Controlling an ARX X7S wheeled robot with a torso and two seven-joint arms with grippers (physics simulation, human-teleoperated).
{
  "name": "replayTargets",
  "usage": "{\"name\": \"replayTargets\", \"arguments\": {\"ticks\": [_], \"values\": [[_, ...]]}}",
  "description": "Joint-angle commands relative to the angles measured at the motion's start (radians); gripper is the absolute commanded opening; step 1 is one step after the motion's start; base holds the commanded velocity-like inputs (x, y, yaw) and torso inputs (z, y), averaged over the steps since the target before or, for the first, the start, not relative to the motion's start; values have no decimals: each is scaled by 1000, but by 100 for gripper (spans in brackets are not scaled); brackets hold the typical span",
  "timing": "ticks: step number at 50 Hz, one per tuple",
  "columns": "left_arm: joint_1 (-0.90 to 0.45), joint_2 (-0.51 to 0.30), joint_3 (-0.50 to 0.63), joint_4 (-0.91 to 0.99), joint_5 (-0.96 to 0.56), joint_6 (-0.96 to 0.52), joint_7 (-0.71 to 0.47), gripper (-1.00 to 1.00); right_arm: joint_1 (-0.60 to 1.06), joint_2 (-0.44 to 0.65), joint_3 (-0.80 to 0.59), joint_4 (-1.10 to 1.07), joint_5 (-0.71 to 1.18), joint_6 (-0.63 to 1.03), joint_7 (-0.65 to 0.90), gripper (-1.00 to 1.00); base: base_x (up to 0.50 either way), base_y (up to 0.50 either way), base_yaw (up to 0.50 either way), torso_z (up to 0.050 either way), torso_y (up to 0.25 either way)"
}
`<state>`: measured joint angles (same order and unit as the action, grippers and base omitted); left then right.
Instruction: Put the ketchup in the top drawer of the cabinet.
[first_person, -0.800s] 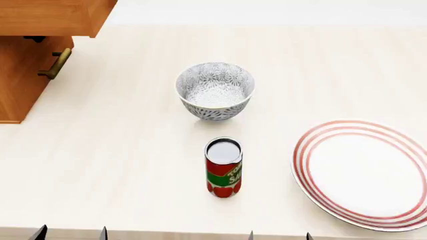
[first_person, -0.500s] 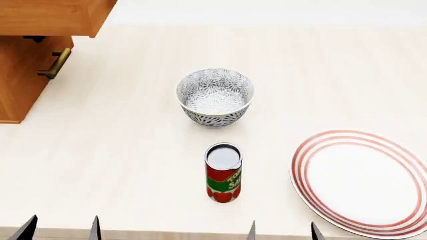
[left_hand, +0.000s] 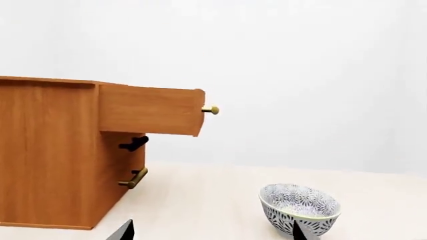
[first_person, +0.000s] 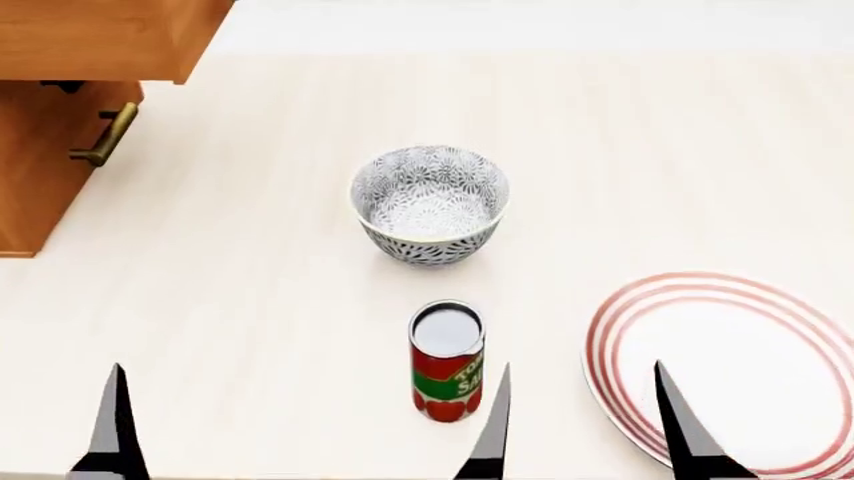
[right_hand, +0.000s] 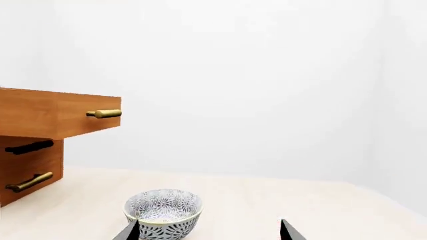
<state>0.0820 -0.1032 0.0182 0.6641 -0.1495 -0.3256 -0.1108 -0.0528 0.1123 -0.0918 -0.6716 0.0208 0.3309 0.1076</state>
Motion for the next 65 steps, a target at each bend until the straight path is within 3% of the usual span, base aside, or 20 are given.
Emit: {"name": "replayTargets", "arguments": {"ticks": [1, 36, 39, 65], "values": [[17, -20, -2, 129, -29, -43, -27, 100, -31, 20, -9, -82, 6, -12, 20, 100, 492, 0, 0, 0, 0], [22, -59, 18, 105, -61, -18, -59, 100, -10, 48, -27, -127, 38, 49, 59, 100, 500, 0, 0, 0, 0], [25, -63, 19, 110, -63, -18, -63, 100, -28, 49, -29, -98, 42, -1, 59, 100, 500, 0, 0, 0, 0], [20, -80, 32, 100, -79, -12, -85, 100, -27, 70, -32, -91, 53, -6, 87, 100, 32, 490, 0, 0, 1]]}}
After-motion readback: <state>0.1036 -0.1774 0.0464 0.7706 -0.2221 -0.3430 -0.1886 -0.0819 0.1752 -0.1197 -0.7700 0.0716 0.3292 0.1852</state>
